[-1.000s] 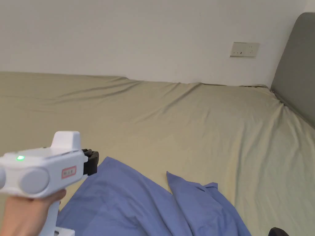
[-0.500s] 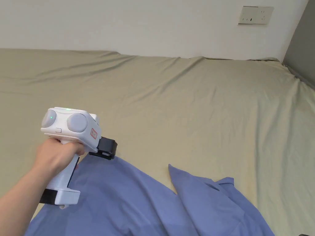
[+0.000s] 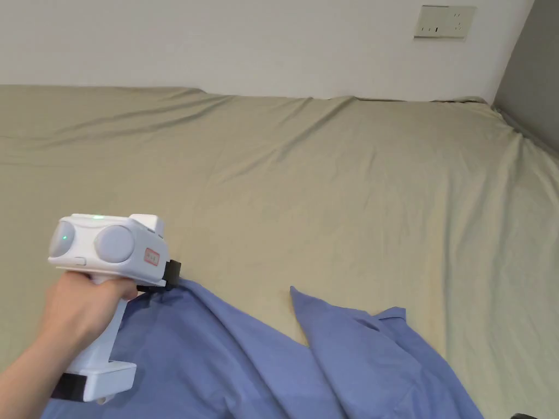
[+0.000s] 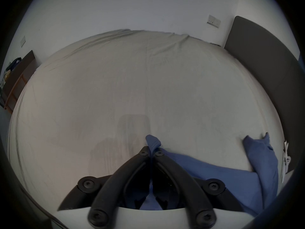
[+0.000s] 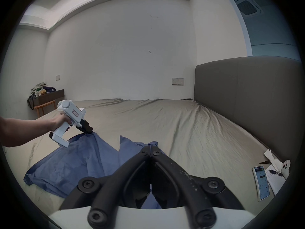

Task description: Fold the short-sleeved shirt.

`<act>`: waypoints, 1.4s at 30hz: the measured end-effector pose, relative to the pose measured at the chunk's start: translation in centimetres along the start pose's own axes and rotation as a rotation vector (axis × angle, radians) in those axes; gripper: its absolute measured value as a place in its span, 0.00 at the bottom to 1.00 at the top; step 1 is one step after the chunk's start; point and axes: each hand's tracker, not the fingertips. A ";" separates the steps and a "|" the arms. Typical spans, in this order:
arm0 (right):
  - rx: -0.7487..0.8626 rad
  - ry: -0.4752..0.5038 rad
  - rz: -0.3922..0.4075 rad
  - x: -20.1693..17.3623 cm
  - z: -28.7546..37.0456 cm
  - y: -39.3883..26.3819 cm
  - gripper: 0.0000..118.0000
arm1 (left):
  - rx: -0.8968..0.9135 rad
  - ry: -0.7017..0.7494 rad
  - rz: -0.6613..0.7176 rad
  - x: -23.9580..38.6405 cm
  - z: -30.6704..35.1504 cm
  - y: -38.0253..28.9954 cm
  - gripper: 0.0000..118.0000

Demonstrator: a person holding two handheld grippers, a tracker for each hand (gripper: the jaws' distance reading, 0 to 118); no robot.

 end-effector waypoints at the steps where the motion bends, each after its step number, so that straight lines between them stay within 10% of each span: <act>1: 0.006 0.001 0.003 0.1 0.0 0.3 0.02 | 0.037 -0.015 0.014 0.0 0.7 -0.1 0.00; 5: 0.009 0.013 0.034 1.0 -1.4 2.2 0.07 | 0.180 -0.071 0.063 -0.6 6.1 -0.9 0.00; 6: -0.002 0.015 0.042 1.2 -2.3 2.7 0.19 | 0.201 -0.070 0.065 -0.6 7.3 -1.1 0.00; 8: -0.078 0.044 0.046 1.7 -5.3 3.8 0.85 | 0.214 -0.074 0.063 -0.8 9.2 -1.7 0.00; 9: -0.139 0.071 0.049 1.9 -7.7 4.4 1.00 | 0.228 -0.081 0.065 -0.9 9.9 -2.0 0.00; 18: -0.560 0.230 0.176 -0.8 -27.4 4.2 0.97 | 0.240 -0.084 0.080 -1.6 12.2 -4.7 0.00; 27: -0.676 0.224 0.268 -5.0 -32.1 0.8 0.86 | 0.203 -0.069 0.111 -2.6 10.6 -6.3 0.00; 29: -0.668 0.224 0.236 -4.7 -31.6 1.3 0.59 | 0.198 -0.068 0.124 -2.8 10.5 -6.7 0.00; 31: -0.608 0.217 0.277 -4.6 -30.3 1.4 0.06 | 0.198 -0.071 0.138 -2.8 10.5 -7.1 0.00; 34: -0.526 0.211 0.333 -4.4 -28.1 1.4 0.06 | 0.200 -0.074 0.154 -2.8 11.0 -7.6 0.00; 42: -0.098 0.134 0.061 1.6 -16.9 7.1 0.06 | 0.403 -0.085 0.220 -3.2 17.9 -8.7 0.00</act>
